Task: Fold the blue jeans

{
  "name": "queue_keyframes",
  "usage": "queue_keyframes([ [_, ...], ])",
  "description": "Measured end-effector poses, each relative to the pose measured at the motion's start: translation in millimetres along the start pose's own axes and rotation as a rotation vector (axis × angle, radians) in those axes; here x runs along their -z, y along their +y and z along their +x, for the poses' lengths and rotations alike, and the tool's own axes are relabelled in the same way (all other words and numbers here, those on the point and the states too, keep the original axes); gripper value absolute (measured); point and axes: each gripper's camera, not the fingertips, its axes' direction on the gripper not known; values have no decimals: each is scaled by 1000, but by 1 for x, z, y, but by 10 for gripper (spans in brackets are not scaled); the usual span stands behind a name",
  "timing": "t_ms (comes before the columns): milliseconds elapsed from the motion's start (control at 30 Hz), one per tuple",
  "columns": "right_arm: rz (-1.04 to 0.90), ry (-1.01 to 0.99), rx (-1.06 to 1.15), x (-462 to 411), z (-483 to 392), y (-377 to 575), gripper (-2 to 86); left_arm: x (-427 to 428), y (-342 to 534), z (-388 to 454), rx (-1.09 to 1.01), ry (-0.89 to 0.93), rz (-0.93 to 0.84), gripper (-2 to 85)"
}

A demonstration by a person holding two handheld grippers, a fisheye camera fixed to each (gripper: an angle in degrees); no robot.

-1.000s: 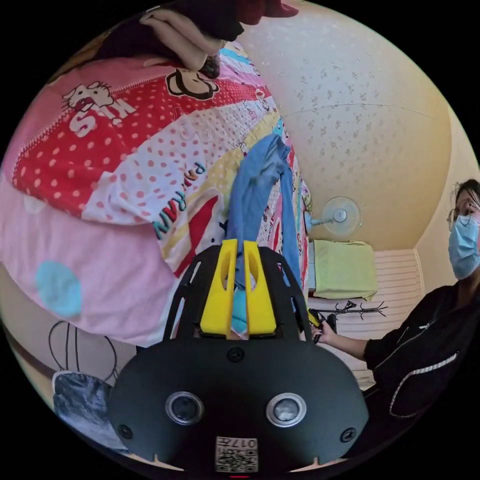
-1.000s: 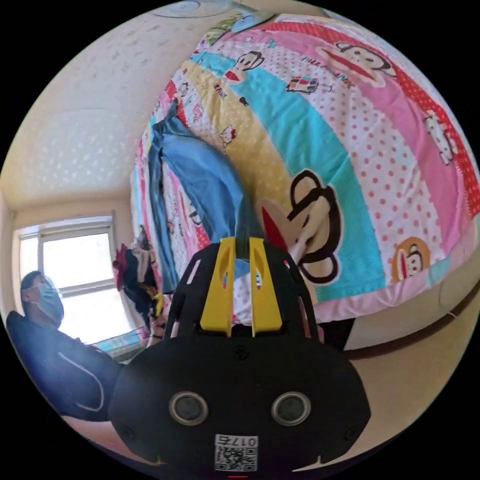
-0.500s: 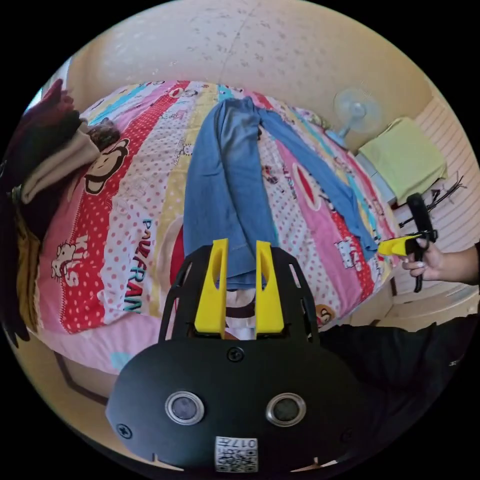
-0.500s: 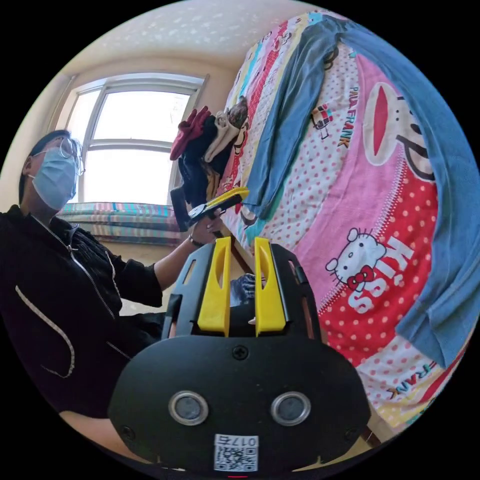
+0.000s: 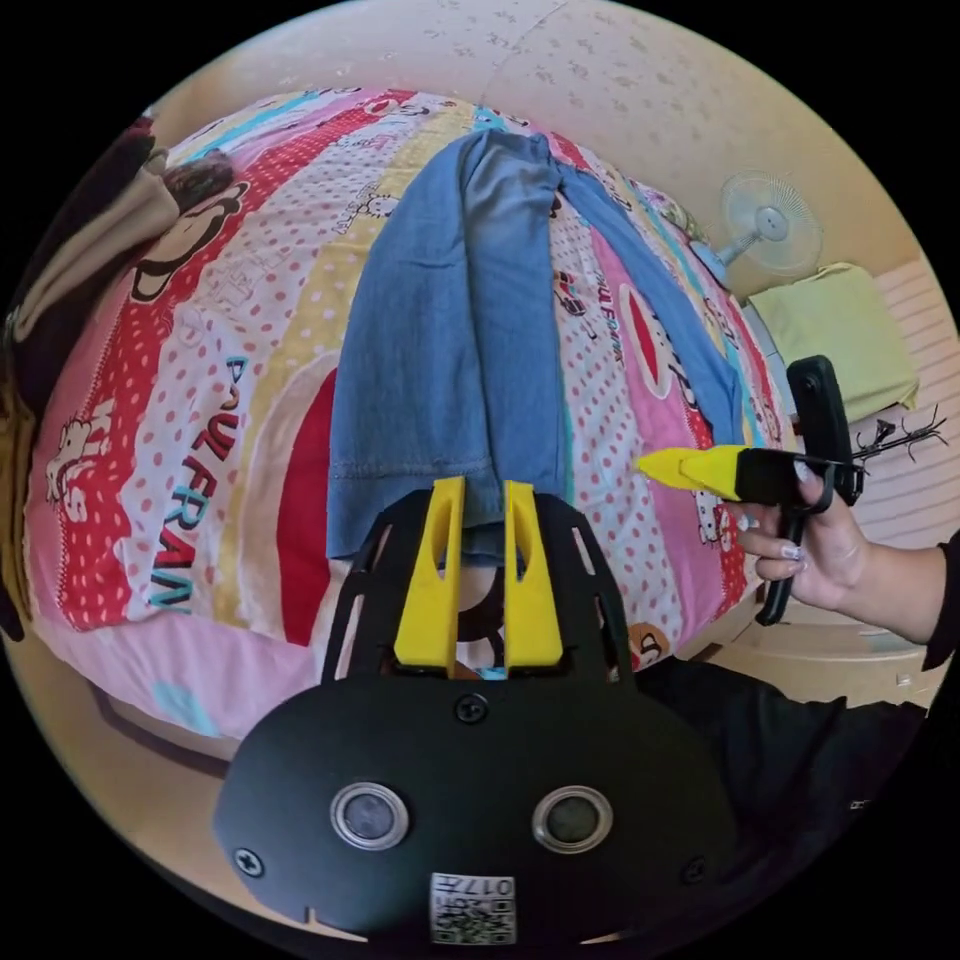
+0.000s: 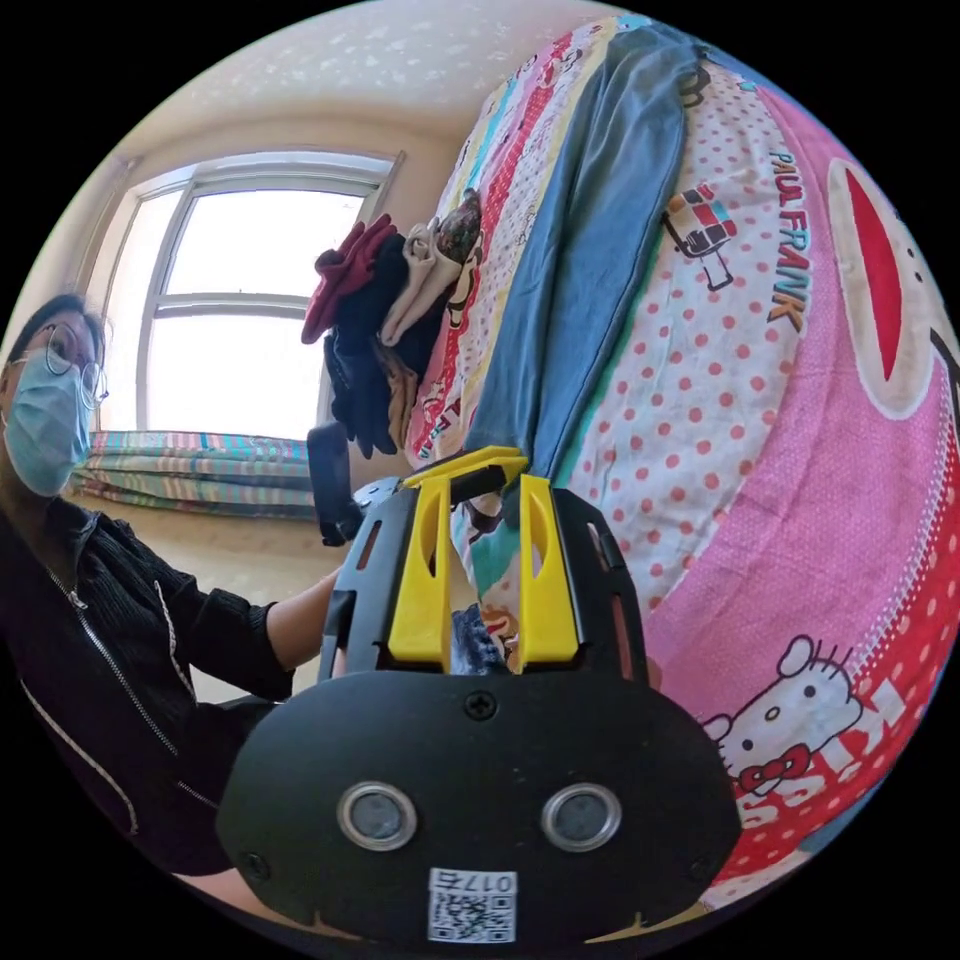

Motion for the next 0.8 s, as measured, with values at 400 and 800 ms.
queue_keyframes([
  [400,-114,244,-5,-50,-34,-16,117,74,3,-29,4,37,39,2],
  [800,-83,45,-91,-26,-63,-51,21,243,24,-269,352,590,421,-6],
])
